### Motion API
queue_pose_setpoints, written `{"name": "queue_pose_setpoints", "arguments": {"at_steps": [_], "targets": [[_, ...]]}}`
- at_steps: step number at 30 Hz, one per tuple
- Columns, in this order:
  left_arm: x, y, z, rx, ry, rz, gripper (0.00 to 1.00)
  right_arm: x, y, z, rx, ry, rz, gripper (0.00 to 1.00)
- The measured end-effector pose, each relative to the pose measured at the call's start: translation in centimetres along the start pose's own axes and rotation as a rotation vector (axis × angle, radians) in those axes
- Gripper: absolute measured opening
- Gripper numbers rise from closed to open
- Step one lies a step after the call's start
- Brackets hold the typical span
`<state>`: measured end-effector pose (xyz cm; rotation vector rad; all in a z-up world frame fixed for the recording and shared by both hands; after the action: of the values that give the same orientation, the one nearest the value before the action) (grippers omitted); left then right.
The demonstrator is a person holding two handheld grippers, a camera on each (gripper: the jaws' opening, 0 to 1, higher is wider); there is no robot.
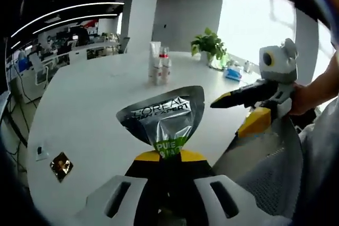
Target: Arrange the skincare products in the storage area until every visible bottle or jar stands upright without overlapping.
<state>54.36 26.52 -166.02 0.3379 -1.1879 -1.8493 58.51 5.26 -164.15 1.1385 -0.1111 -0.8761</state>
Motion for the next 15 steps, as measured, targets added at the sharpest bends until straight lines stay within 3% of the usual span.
{"name": "queue_pose_setpoints", "arguments": {"at_steps": [5,10,15], "targets": [[0.3,0.1,0.0,0.012,-0.035,0.012,0.08,0.1,0.9,-0.4,0.059,0.078,-0.210,0.56],[0.6,0.3,-0.1,0.027,-0.054,0.013,0.09,-0.1,0.6,-1.8,0.011,0.086,-0.238,0.53],[1.0,0.2,-0.3,0.013,-0.073,-0.012,0.10,-1.5,0.5,-3.4,-0.009,0.114,-0.325,0.49]]}}
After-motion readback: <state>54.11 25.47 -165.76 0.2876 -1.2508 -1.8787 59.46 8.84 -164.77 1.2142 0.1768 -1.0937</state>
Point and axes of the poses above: the point that each gripper's makers call its tool centre point, and the gripper's own axes: z roughly backward along the fingers, x roughly to its right, y roughly out of its top, the point moved 10 cm from there along z, roughly backward along the fingers, and after that the axes turned 8 degrees about -y, right-handed, at the moved point
